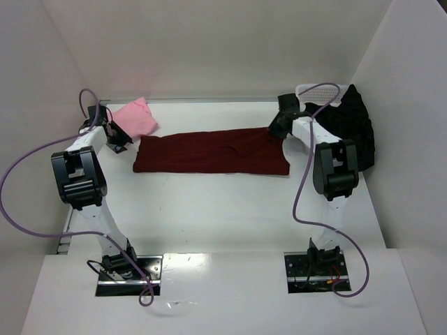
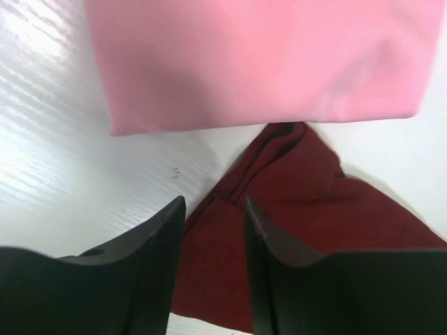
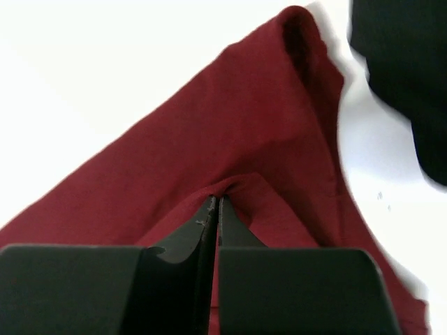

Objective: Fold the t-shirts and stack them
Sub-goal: Fold the other side of the tshirt into a rectangle

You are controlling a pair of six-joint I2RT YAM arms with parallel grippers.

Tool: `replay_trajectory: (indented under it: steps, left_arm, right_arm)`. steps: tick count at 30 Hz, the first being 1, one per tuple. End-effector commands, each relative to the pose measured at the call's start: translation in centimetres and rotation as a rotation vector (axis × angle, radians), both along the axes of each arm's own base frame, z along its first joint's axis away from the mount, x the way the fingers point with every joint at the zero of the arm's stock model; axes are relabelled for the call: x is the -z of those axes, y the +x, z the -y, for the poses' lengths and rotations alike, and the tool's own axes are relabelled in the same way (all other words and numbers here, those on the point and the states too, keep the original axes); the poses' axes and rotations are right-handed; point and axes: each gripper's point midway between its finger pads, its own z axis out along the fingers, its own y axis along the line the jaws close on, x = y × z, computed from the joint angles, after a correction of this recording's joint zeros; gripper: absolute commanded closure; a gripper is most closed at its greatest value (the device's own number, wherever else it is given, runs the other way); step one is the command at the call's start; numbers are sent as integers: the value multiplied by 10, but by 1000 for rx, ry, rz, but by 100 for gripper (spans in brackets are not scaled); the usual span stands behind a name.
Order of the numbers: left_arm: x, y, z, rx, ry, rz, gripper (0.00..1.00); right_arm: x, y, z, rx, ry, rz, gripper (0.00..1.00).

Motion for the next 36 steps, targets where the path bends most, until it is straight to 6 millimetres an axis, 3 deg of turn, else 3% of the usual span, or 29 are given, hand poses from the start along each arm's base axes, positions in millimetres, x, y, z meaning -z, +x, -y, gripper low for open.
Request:
replay_trajectory:
  steps: [1,2,5,7,11,12,13,14,16,17,19,21,22,24,25,26,28,30,34,35,36]
  left_arm:
    - [-44,17,0,44,22,124,52]
    - [-51,17,2,57,25,141,51]
    - [-74,19,6,85,26,197,41]
    - [-91,25,20,147,0,262,30]
    - [-120,30,54,289,-55,369,25]
    - [-122,32,68,343,-57,384,25]
    - [-122,32,74,364,-51,384,25]
    - [-122,32,80,376,-53,384,25]
    - [-123,31,95,425,-70,392,25]
    - [-125,32,102,445,-75,404,25]
    - [-126,32,108,469,-74,407,25]
    - [-123,29,111,491,-86,405,25]
    - [-123,29,111,491,-86,405,25]
    - [-128,28,113,506,-83,417,24]
    - [-128,28,113,506,-83,417,24]
    - [-127,26,114,519,-85,412,24]
    - [-126,26,114,526,-79,414,21]
    - [-125,22,114,531,-76,406,20]
    - [-126,21,117,552,-85,413,18]
    - [-127,18,117,552,-85,413,17]
    - [-127,18,119,558,-91,415,17]
  right_arm:
    - [-36,47,-1,-19,9,169,98]
    - [-47,56,-4,-38,7,200,98]
    - [-38,60,-12,-86,25,171,98]
    - [-37,61,-16,-100,40,170,98]
    - [-24,60,-18,-106,44,149,98]
    - [-27,62,-18,-113,39,159,98]
    - [-24,64,-18,-113,38,156,98]
    - [-36,69,-21,-120,48,182,98]
    - [-28,76,-19,-121,31,175,98]
    - [-37,82,-20,-121,32,192,98]
    - [-29,87,-19,-114,24,171,98]
    - [-37,97,-17,-98,10,194,95]
    - [-27,97,-17,-98,7,172,93]
    - [-34,105,-18,-98,9,187,84]
    - [-22,104,-18,-98,5,153,75]
    - [-27,108,-19,-98,6,164,66]
    - [-22,108,-19,-98,4,144,63]
    - [-20,105,-18,-99,3,130,45]
    - [-21,93,-22,-113,30,115,43]
    - [-12,81,-28,-130,36,82,43]
    - [-22,78,-27,-130,38,98,43]
